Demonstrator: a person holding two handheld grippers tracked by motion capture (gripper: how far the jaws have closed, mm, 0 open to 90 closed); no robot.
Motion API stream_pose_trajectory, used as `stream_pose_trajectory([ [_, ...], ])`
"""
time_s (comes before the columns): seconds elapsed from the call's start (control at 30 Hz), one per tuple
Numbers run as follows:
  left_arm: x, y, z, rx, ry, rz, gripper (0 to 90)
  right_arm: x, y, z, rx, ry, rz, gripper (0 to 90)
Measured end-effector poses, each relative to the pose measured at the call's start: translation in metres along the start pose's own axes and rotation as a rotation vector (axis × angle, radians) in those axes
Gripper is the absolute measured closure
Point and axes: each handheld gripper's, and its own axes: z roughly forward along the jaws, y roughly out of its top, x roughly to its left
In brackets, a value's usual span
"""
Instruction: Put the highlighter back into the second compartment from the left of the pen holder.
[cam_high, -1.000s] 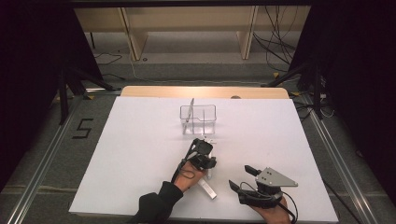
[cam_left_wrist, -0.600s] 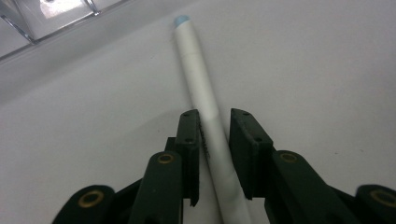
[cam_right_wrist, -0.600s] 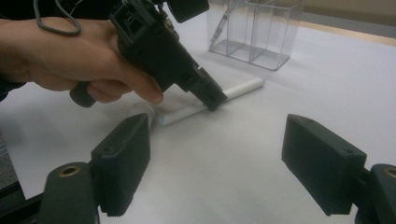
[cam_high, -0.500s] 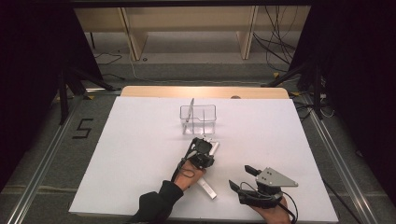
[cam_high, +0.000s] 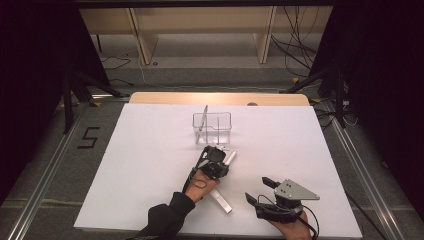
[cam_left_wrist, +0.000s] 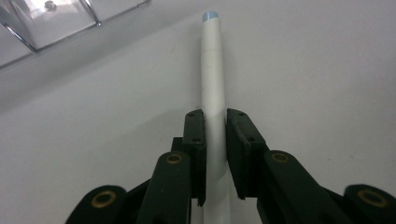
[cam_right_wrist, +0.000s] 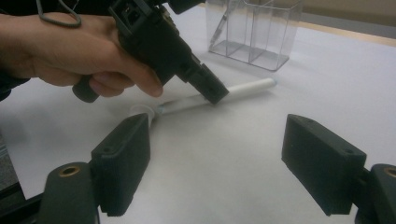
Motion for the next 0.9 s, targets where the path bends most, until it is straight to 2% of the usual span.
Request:
stream_pose_trajectory([
  [0.3, 0.008, 0.005, -0.015, -0.065, -0.035, 0.002, 78.0, 0.0, 0.0, 0.0, 0.0, -0.001, 0.002, 24.5],
  [0.43, 0.015, 0.004, -0.022, -0.098, -0.058, -0.012, 78.0, 0.0, 0.0, 0.0, -0.001, -0.001, 0.001, 24.4],
  [0.67, 0.024, -0.002, -0.035, -0.169, -0.105, -0.04, 78.0, 0.0, 0.0, 0.0, -0.001, 0.001, 0.003, 24.4],
  [0.83, 0.029, -0.009, -0.045, -0.208, -0.123, -0.033, 78.0, 0.0, 0.0, 0.001, 0.0, 0.002, 0.006, 24.4],
  [0.9, 0.03, -0.014, -0.047, -0.227, -0.129, -0.042, 78.0, 0.0, 0.0, 0.001, -0.001, 0.006, 0.01, 24.4],
])
